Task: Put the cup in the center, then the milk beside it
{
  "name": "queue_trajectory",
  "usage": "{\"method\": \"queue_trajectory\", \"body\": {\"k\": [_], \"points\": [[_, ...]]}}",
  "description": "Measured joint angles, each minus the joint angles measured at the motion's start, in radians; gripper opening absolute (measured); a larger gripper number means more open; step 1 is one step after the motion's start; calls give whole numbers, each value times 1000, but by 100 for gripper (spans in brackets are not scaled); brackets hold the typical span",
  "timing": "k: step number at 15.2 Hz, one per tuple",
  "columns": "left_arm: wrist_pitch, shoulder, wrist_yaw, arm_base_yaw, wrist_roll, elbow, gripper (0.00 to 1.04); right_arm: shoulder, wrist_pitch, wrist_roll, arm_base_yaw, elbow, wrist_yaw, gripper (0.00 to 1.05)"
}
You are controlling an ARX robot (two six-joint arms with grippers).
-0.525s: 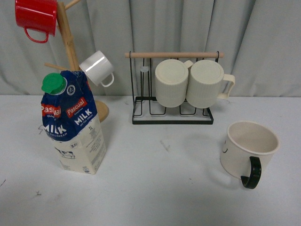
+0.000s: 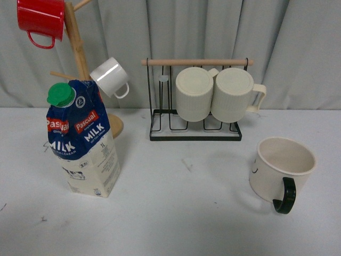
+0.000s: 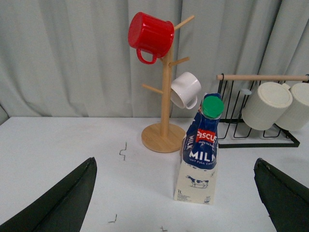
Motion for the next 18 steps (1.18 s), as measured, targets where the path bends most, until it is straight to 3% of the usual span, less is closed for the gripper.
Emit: {"method": "queue_trajectory", "body": {"k": [12,14,15,16,18], "points": [[0,0,0,0,0,0,98,0,0,0,0,0,0,98],[1,0,2,0,0,0,98,194,247,14,-167,9,-382,98],[0,0,-2,0,0,0,98,330,365,25,-175,9,-495,98],[0,0,-1,0,0,0,98,493,529,32,-152,22,-530,98],[0,0,0,0,0,0,98,860,852,39,-122,140,-388,98]]}}
